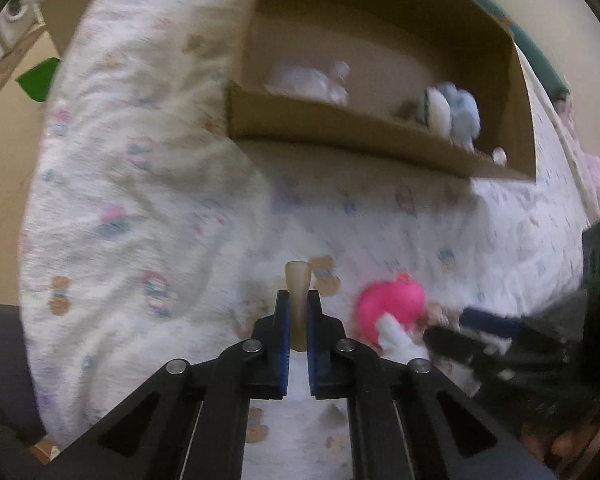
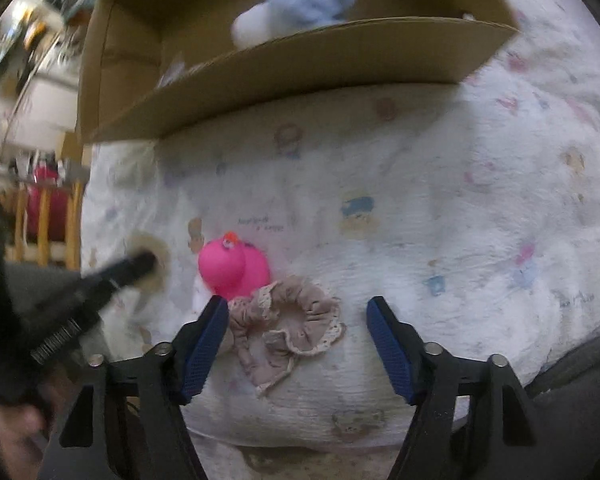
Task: Organize soft objects
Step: 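Grasp the beige scrunchie with the right tool and lift it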
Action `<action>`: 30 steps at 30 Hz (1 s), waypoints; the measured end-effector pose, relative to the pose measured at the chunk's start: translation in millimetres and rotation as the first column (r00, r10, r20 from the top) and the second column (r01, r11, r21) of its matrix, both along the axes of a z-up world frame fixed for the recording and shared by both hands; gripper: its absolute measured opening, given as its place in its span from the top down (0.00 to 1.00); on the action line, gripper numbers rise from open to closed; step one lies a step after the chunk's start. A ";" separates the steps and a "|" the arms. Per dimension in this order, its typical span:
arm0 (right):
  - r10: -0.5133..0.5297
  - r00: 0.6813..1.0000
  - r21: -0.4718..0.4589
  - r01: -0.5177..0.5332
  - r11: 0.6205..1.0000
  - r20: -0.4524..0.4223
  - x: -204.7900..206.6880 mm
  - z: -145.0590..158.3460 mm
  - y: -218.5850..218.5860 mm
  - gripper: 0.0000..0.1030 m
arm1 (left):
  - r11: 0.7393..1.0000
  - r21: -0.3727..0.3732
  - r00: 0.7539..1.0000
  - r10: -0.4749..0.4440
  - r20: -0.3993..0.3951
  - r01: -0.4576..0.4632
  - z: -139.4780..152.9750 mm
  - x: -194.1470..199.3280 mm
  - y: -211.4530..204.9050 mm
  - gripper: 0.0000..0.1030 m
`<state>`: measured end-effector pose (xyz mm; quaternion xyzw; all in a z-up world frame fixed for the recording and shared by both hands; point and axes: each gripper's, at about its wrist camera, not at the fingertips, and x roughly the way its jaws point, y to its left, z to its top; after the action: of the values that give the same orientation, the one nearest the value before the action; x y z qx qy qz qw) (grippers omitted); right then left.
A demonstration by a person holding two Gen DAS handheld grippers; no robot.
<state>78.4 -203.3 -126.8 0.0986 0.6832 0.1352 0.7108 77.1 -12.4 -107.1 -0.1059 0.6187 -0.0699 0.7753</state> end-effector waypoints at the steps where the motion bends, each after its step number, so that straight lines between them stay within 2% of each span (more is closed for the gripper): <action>1: 0.013 1.000 -0.009 -0.013 1.000 -0.007 -0.6 -3.1 2.9 0.38 | 1.000 0.001 1.000 0.012 0.010 -0.012 2.4 0.8 3.0 0.94; 5: 0.031 0.999 -0.020 -0.031 0.999 -0.017 0.2 -11.0 7.7 0.52 | 0.999 0.008 0.998 0.031 0.057 -0.032 12.0 1.0 7.9 0.94; 6: 0.038 0.999 -0.012 -0.038 0.999 -0.018 1.0 -11.7 8.5 0.65 | 0.999 0.006 0.998 0.032 0.063 -0.032 13.1 0.7 7.5 0.94; 9: 0.045 0.999 0.014 -0.045 0.999 -0.021 1.1 -12.7 11.1 0.85 | 1.000 -0.005 0.997 0.031 0.075 -0.031 16.6 0.9 9.6 0.94; 17: -0.040 0.992 0.165 0.019 0.986 0.123 -0.4 23.7 -1.8 0.86 | 0.999 -0.016 0.993 0.045 0.106 -0.044 22.6 -1.9 11.9 0.94; 24: -0.086 0.968 0.224 0.032 0.974 0.234 1.3 52.8 -13.0 0.86 | 0.998 0.019 0.984 0.050 0.169 -0.054 33.8 -5.3 10.4 0.94; 30: -0.111 0.943 0.256 0.029 0.966 0.315 -1.3 71.3 -21.5 0.86 | 0.997 0.034 0.967 0.053 0.248 -0.063 49.3 -10.5 12.2 0.94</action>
<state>77.2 -224.8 -55.5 0.1871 0.5299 0.2083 0.8005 66.6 -0.2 -57.8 -0.0982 0.5154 -0.0470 0.8500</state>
